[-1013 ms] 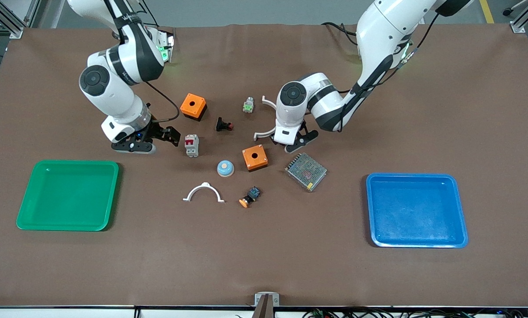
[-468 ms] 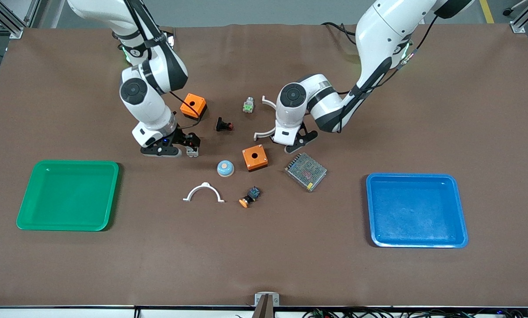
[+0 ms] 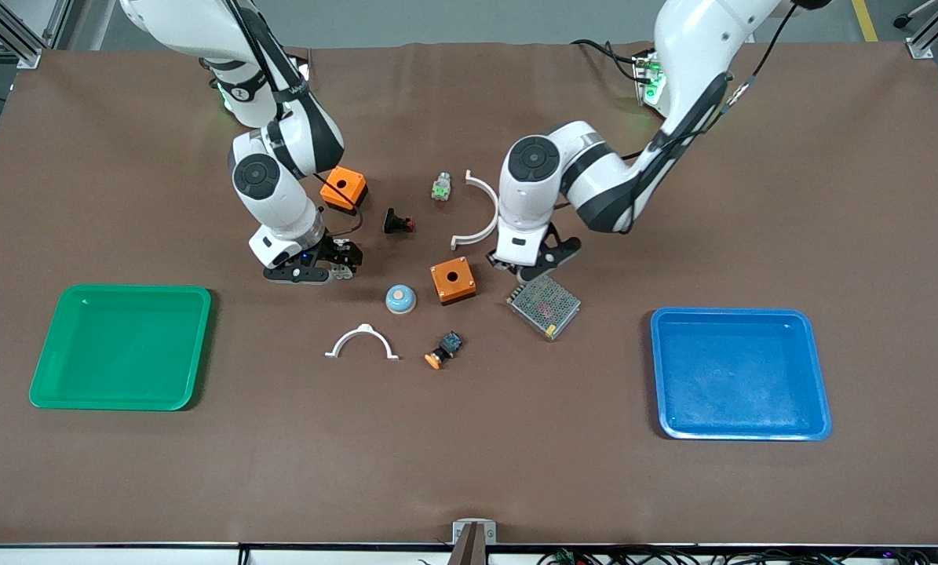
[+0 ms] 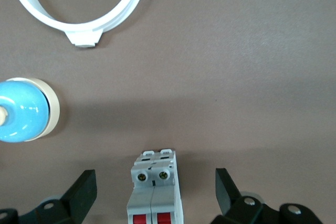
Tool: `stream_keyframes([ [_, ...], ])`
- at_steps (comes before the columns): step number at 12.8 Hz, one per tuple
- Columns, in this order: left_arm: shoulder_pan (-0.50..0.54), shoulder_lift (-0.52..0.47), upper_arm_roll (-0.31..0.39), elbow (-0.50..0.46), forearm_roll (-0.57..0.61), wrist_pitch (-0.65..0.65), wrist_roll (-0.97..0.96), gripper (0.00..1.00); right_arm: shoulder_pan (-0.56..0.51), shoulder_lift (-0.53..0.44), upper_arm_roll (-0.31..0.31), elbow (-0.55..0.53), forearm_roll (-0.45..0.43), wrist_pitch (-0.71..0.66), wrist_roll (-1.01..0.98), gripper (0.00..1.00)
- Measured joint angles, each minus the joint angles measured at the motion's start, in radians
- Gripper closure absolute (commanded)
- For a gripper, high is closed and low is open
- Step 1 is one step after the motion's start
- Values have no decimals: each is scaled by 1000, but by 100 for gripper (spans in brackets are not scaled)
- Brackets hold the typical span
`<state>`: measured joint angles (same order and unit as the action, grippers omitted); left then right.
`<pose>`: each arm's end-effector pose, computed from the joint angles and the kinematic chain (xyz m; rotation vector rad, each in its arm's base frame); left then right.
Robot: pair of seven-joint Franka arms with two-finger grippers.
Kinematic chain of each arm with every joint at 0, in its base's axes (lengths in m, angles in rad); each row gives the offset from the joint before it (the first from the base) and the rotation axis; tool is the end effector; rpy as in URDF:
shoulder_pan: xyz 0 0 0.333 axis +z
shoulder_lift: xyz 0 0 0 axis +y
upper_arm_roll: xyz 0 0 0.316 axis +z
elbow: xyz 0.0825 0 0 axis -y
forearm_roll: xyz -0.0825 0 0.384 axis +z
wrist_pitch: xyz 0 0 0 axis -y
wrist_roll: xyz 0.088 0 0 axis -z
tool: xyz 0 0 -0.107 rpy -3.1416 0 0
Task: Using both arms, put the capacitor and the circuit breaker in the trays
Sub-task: 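Carry the capacitor to the blue tray while the right gripper carries the breaker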
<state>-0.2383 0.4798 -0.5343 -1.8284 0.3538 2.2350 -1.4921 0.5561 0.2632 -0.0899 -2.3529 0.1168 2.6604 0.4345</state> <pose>0.4847 -0.4222 0.3024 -3.0152 -0.8521 -0.0652 0.4651 0.2292 0.2234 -3.0896 0.1035 -0.0423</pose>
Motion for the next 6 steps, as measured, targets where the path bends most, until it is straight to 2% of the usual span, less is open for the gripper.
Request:
stream_keyframes([
  [3,141,-82,1,80,-12,-165,278,100,20,10,0,-1,0,-7,0,0],
  [6,322,-81,7,94,-20,-191,573,100,27,24,0,-3,0,-14,0,2],
])
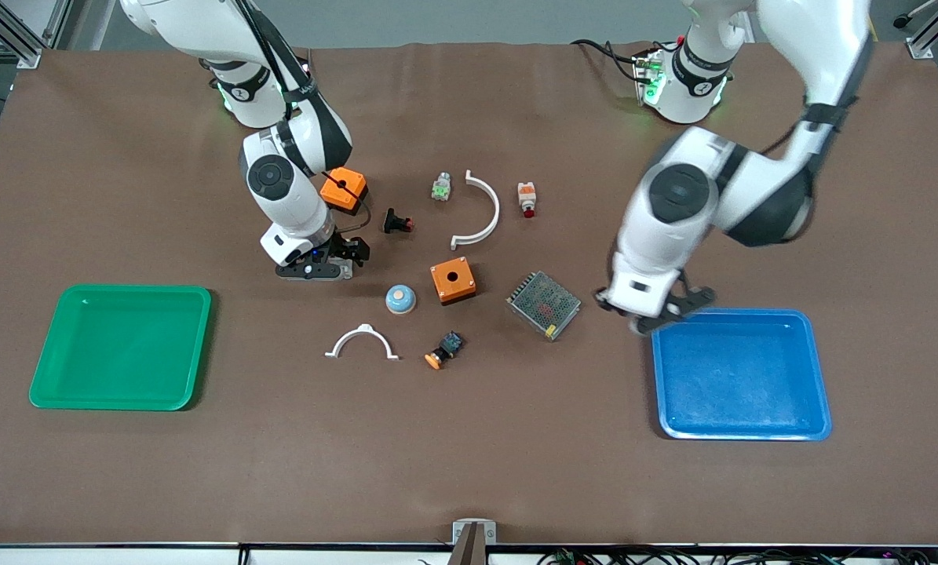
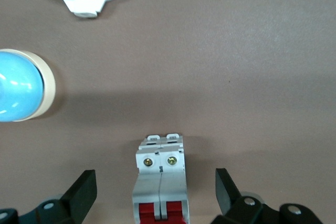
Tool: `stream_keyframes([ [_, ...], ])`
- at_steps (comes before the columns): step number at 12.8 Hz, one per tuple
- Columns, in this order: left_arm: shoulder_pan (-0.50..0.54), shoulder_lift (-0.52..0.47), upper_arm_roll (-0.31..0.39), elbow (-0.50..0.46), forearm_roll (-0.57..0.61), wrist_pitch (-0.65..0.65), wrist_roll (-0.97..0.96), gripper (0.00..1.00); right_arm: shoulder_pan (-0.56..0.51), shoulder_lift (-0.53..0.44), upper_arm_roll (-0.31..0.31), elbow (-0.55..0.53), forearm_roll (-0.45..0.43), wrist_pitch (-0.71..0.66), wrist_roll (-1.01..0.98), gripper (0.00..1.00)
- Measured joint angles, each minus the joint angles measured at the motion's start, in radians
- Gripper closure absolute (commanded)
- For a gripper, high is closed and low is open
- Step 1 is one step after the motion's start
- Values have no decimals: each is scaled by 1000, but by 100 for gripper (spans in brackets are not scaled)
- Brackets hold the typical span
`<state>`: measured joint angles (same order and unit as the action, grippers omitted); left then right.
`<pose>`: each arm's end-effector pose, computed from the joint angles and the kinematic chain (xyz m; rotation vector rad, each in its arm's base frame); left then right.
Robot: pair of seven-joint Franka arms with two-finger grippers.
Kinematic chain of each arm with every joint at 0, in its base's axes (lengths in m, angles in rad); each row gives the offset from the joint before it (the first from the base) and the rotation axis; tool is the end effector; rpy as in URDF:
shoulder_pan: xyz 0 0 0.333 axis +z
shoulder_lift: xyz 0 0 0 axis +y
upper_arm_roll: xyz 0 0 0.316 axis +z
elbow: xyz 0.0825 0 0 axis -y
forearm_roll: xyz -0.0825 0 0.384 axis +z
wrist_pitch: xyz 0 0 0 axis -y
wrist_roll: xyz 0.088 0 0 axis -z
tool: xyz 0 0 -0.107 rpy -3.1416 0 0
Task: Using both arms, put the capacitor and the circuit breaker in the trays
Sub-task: 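Carry the capacitor to the blue tray while the right gripper carries the breaker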
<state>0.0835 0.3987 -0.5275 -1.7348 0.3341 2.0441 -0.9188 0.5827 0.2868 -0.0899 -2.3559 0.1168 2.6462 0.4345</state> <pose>0.6030 -0.2328 0.3730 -3.0030 -0.5289 -0.0638 0.4541 0.2389 0.2089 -3.1111 0.0632 0.0130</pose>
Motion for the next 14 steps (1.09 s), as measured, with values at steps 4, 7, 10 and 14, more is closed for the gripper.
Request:
stream_keyframes([
  [4,212,70,11,-1,10,15,352,99,1,26,0,0,0,-1,0,38],
  [7,297,148,11,0,82,69,425,99,11,27,0,0,0,-5,-1,87],
  [10,338,221,12,0,94,148,492,93,18,27,-3,7,0,-41,-1,100],
  [14,387,285,27,1,94,223,587,0,-23,5,-67,95,0,-222,-87,100],
])
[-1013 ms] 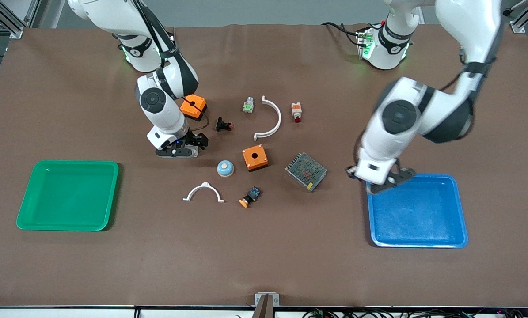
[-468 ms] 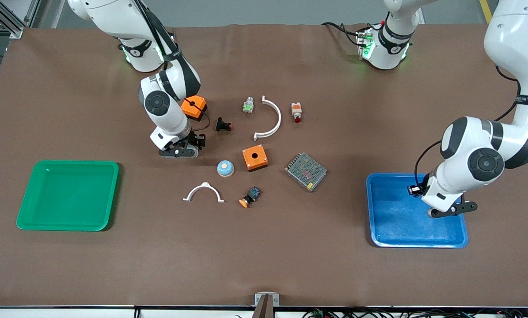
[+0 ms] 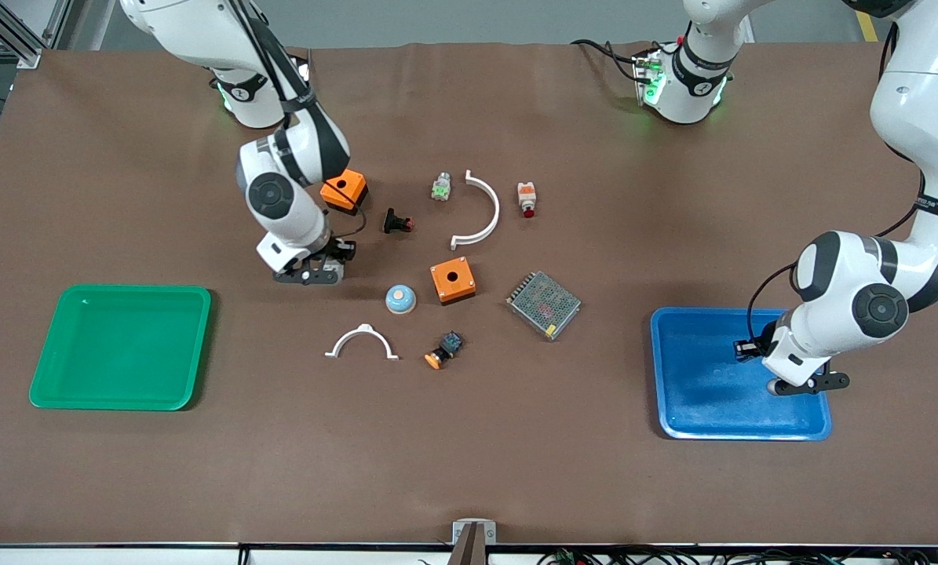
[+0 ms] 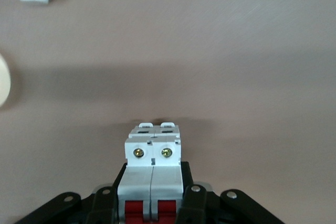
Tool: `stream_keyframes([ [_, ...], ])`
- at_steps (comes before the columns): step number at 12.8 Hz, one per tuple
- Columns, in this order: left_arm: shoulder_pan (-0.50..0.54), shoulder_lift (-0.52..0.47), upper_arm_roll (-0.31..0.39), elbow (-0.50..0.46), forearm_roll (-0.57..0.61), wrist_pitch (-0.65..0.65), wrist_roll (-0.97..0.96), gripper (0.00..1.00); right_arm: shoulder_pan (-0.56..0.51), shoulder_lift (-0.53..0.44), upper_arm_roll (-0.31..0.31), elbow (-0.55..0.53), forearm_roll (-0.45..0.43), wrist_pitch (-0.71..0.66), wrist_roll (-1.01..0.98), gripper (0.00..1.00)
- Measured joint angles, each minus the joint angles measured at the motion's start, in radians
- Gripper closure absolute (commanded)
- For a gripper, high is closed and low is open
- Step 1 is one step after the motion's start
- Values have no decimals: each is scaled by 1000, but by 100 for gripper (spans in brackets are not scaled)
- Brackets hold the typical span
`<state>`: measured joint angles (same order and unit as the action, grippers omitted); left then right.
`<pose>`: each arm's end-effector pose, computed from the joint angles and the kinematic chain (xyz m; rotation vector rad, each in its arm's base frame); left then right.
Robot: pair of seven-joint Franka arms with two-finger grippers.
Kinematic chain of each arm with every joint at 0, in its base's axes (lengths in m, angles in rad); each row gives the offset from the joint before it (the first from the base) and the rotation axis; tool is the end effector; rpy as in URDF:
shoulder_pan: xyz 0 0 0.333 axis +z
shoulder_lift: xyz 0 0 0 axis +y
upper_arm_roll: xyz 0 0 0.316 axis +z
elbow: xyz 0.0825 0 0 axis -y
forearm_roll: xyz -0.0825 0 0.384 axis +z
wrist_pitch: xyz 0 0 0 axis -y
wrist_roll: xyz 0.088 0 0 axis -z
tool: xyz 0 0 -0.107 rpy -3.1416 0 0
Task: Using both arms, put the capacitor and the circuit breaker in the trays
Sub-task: 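Carry the capacitor to the blue tray while the right gripper carries the breaker, then release the capacitor in the blue tray while the right gripper lowers the breaker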
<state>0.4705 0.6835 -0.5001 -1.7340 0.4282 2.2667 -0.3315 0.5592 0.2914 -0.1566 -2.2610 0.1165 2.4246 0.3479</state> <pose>0.6611 0.0211 0.2190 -3.1206 -0.1622 0.0611 0.4842 0.2051 0.2231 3.1145 -0.0532 -0.1921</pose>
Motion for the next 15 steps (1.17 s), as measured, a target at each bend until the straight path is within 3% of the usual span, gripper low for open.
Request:
stream_keyframes([
  [4,2,-6,3,16,0,14,58,0,-177,-38,-113,178,-1,-165,-258,100],
  [7,2,-110,-26,43,1,-52,70,0,-365,-2,-133,280,-3,-169,-474,99],
  [12,-1,-415,-124,63,-8,-346,74,0,-536,206,-131,460,-2,-165,-582,98],
  [15,-4,-513,-165,156,-115,-601,80,0,-563,293,-129,520,-2,-163,-603,98],
])
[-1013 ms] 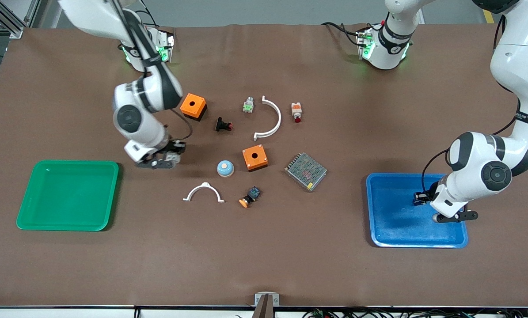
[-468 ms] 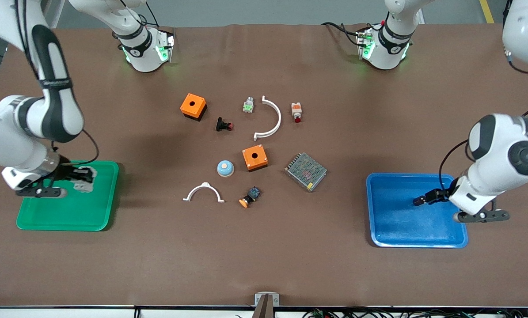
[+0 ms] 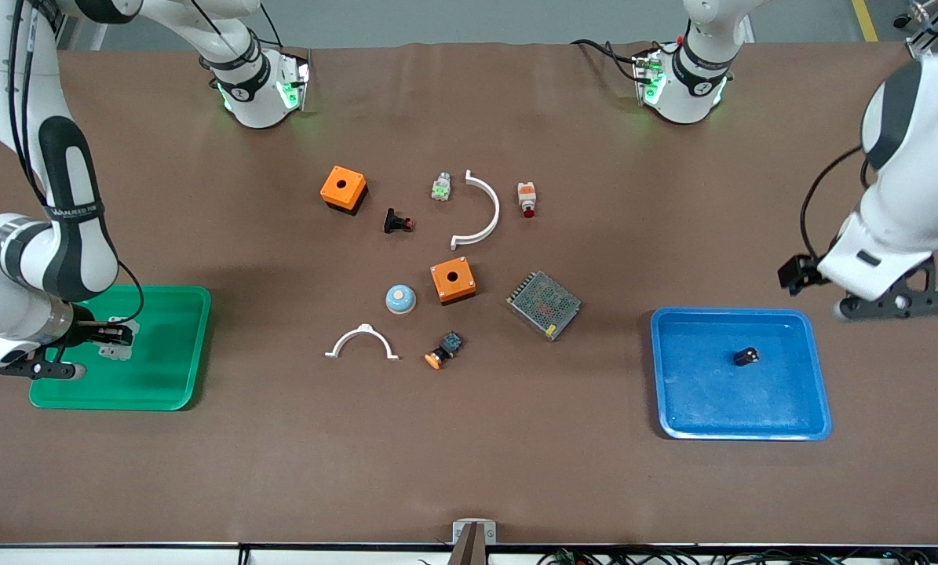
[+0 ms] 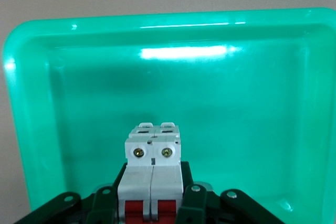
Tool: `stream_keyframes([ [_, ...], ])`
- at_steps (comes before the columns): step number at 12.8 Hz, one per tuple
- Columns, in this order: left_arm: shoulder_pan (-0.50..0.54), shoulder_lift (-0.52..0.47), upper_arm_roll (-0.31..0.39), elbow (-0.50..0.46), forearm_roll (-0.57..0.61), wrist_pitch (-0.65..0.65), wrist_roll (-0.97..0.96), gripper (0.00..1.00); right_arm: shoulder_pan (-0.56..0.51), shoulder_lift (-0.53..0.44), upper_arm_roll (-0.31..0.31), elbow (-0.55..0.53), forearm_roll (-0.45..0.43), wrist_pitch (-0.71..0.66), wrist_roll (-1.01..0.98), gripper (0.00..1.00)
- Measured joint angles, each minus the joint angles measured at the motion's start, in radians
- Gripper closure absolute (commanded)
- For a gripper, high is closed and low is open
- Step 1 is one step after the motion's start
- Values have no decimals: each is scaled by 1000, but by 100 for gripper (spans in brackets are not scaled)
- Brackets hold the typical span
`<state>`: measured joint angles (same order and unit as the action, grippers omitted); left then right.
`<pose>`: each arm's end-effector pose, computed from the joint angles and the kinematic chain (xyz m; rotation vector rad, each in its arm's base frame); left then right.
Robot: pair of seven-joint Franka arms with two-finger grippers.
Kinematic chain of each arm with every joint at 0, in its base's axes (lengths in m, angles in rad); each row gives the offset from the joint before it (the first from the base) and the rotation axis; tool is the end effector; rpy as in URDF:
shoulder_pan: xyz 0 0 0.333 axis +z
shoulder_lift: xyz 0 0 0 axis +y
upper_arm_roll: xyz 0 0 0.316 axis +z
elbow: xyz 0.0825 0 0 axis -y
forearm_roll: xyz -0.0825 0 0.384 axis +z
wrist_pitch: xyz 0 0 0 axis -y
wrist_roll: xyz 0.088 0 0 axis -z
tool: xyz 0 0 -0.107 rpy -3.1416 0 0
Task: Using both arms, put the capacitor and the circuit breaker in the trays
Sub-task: 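Release the capacitor in the blue tray while the right gripper lowers the breaker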
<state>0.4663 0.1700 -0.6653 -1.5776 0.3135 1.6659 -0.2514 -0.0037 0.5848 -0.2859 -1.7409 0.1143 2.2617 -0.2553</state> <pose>0.5987 -0.0619 0.5522 -2.9302 -0.0295 -0.0045 0.6402 -0.1700 0.2487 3.0807 -0.1031 -0.0849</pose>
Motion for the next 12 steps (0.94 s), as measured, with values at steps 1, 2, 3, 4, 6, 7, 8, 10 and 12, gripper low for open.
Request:
stream_keyframes([
  [1,1,-11,1,46,-33,-71,27,0,-6,21,0,14,1,0,-8,98],
  [2,3,-14,3,91,-59,-126,64,0,-13,39,1,25,3,0,-15,98],
  [3,11,-15,9,129,-82,-164,101,0,-20,51,1,32,4,0,-25,98],
  [4,30,-23,23,162,-114,-184,150,0,-26,60,2,36,4,2,-32,97],
  [6,-19,-78,173,189,-214,-210,247,0,-35,72,3,44,5,9,-35,97],
  [7,-117,-109,316,189,-261,-241,271,0,-40,80,3,45,5,17,-39,97],
  [8,-225,-133,454,189,-291,-270,281,0,-46,88,4,46,8,26,-45,96],
  [10,-405,-163,674,185,-313,-302,287,0,-55,99,10,48,46,33,-66,61],
  [12,-434,-173,709,180,-315,-316,287,0,-55,104,15,49,71,33,-119,0],
])
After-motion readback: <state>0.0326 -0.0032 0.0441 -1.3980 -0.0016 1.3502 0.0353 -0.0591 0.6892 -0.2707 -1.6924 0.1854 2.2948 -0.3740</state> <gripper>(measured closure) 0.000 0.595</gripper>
